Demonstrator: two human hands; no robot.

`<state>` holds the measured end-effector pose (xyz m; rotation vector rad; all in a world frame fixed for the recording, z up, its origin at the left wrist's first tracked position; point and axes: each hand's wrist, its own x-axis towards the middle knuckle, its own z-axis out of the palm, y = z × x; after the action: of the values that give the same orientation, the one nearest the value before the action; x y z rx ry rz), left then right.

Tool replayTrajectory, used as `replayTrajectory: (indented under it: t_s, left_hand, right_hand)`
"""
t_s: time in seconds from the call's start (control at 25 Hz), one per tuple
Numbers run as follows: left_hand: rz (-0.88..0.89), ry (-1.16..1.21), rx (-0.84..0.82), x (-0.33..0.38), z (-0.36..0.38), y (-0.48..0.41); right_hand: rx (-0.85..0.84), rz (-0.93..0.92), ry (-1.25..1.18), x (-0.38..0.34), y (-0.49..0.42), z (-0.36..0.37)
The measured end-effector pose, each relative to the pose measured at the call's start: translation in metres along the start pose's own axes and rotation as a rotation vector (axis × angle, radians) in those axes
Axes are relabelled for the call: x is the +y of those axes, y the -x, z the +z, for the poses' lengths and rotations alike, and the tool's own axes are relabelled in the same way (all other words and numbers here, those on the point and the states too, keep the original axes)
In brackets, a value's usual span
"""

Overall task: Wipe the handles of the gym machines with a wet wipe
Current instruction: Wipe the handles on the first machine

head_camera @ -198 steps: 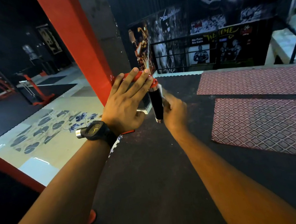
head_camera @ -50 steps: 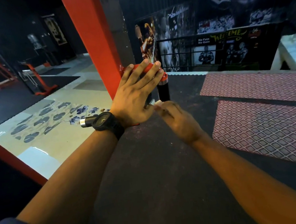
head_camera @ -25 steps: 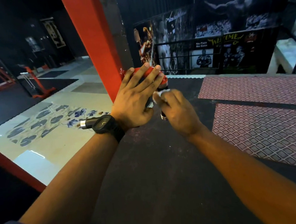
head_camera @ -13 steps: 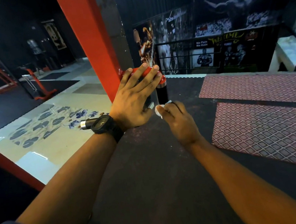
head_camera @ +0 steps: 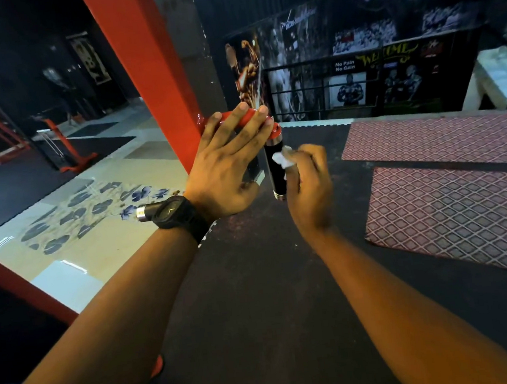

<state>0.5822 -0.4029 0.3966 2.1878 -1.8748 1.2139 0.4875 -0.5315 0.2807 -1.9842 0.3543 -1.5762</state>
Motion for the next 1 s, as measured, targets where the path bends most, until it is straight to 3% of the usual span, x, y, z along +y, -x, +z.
replayTrajectory:
  t_s: [0.08,0.48,0.68,0.84,1.0]
  left_hand:
    - [-0.011,0.006,-0.024,-0.001,-0.002,0.0]
    - [-0.028,0.009,-0.046,0.0,-0.004,0.002]
    - [-0.021,0.011,-0.026,0.002,-0.001,0.003]
    - [-0.012,0.053,0.001,0.004,-0.002,0.001]
    - [-0.026,0.037,-0.031,0.001,-0.002,0.003]
  right_hand:
    - [0.116,0.107,-0.023,-0.003,0.006,0.003]
    - [0.225,0.224,-0.109,-0.011,-0.008,0.016]
    - [0.163,0.308,-0.169,-0.013,-0.023,0.015]
    - [0.209,0.125,-0.169,-0.016,-0.016,0.009]
    - [0.024,0.335,-0.093,0.005,0.034,0.006]
